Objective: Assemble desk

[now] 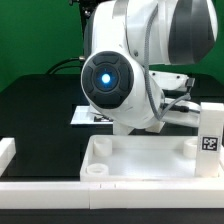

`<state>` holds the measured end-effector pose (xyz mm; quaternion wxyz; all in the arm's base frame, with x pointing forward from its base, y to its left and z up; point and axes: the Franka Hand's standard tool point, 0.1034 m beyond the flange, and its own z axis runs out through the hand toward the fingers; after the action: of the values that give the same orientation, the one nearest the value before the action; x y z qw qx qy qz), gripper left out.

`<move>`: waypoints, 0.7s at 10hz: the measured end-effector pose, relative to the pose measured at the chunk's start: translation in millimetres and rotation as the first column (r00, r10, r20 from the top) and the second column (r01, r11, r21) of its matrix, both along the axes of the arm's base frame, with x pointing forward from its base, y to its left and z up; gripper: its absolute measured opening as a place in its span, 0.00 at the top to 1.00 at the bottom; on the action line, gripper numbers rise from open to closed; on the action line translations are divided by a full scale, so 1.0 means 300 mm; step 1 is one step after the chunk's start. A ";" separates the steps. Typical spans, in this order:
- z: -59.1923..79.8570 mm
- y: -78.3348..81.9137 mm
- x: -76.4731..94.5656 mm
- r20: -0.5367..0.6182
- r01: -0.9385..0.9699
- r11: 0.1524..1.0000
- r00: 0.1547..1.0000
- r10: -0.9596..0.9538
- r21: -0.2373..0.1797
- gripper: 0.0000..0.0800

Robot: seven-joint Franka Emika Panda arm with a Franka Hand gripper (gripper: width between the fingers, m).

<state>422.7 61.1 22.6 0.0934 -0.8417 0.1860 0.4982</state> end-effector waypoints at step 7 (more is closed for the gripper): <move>-0.009 0.011 -0.022 -0.021 0.010 1.000 1.000 -0.010 -0.019 0.36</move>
Offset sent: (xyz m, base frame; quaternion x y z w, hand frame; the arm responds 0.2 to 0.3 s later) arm 0.0026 0.0109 0.0004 -0.0115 0.0208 0.0321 0.9992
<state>416.1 64.3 20.0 0.0859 -0.8364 0.1958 0.5048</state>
